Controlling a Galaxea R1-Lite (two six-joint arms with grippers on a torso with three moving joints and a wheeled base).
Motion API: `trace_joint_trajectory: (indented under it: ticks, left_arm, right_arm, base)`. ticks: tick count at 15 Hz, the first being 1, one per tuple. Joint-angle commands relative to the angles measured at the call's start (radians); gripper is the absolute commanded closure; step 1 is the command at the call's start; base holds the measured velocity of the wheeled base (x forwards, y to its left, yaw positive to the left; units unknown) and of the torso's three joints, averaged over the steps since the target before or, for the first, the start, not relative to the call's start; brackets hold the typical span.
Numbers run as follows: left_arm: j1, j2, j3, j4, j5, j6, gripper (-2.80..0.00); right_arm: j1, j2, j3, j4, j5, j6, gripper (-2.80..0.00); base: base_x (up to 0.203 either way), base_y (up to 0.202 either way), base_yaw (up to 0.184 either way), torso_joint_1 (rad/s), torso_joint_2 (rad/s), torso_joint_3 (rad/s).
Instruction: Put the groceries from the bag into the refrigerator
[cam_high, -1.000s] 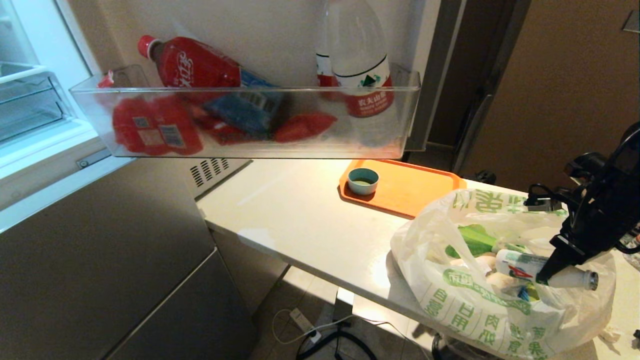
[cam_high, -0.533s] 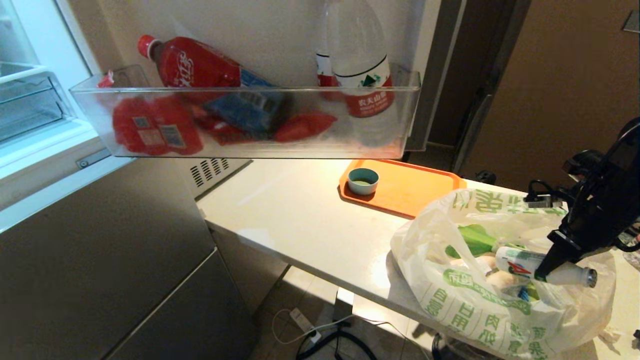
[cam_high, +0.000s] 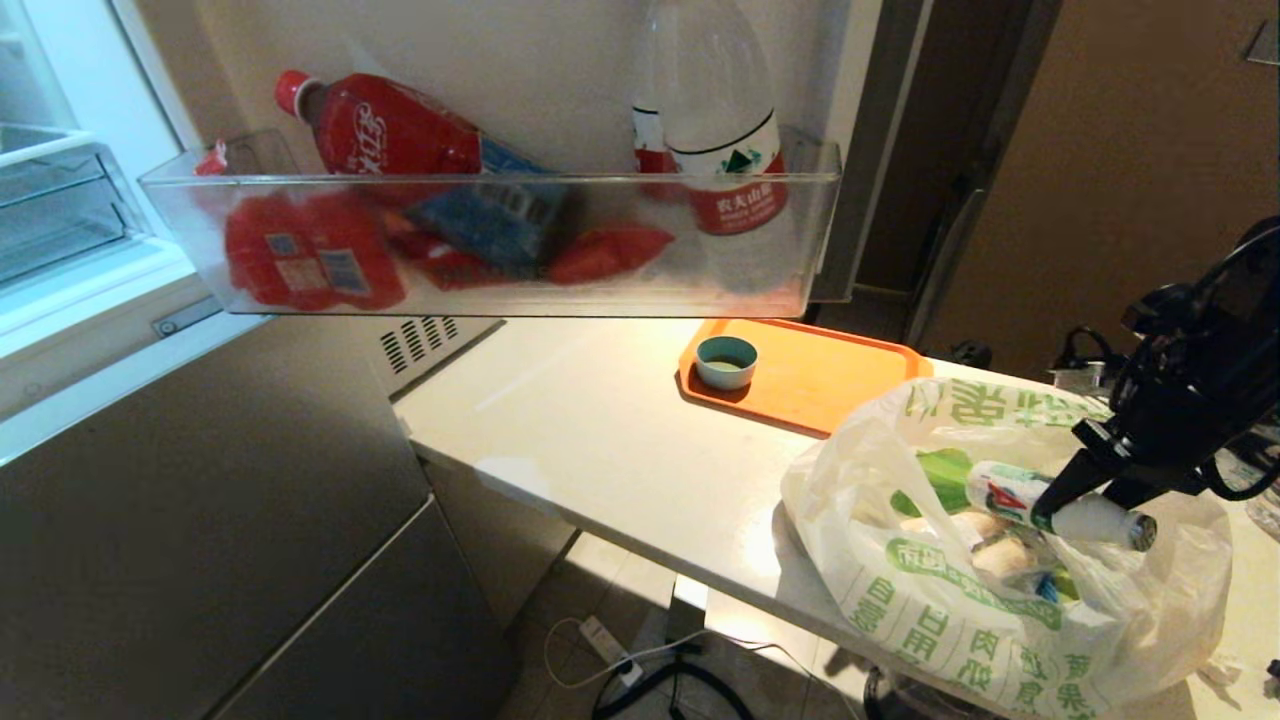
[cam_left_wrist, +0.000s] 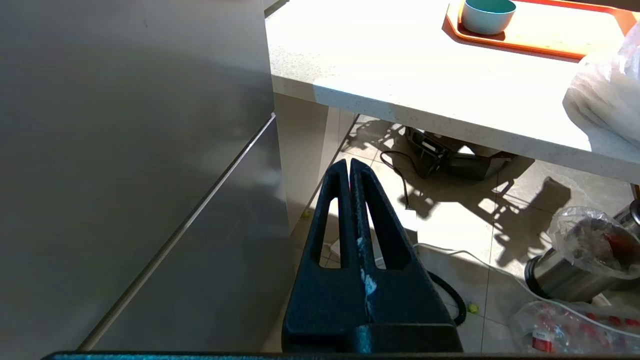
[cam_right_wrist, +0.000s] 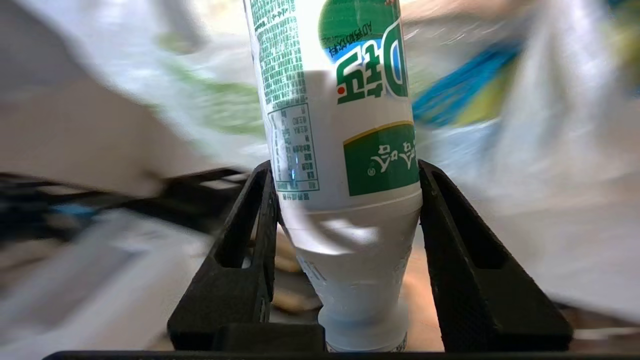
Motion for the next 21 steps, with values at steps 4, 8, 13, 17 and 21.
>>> trace_joint_trajectory:
  ticks: [4, 8, 13, 17, 21]
  left_arm:
    - [0.000, 0.000, 0.000, 0.000, 0.000, 0.000, 0.00]
    - [0.000, 0.000, 0.000, 0.000, 0.000, 0.000, 0.00]
    - [0.000, 0.000, 0.000, 0.000, 0.000, 0.000, 0.00]
    - [0.000, 0.000, 0.000, 0.000, 0.000, 0.000, 0.00]
    - [0.000, 0.000, 0.000, 0.000, 0.000, 0.000, 0.00]
  right_arm:
    - [0.000, -0.008, -0.037, 0.081, 0.099, 0.136, 0.00]
    - [0.000, -0.028, -0.037, 0.124, 0.169, 0.230, 0.00]
    - [0.000, -0.025, -0.037, 0.158, 0.208, 0.338, 0.00]
    - [-0.027, -0.033, -0.038, 0.166, 0.337, 0.479, 0.00]
    - [-0.043, -0.043, -0.037, 0.185, 0.449, 0.599, 0.00]
  base:
    - [0.000, 0.000, 0.000, 0.000, 0.00, 0.000]
    - [0.000, 0.000, 0.000, 0.000, 0.00, 0.000]
    - [0.000, 0.000, 0.000, 0.000, 0.00, 0.000]
    - [0.000, 0.000, 0.000, 0.000, 0.00, 0.000]
    - [0.000, 0.000, 0.000, 0.000, 0.00, 0.000]
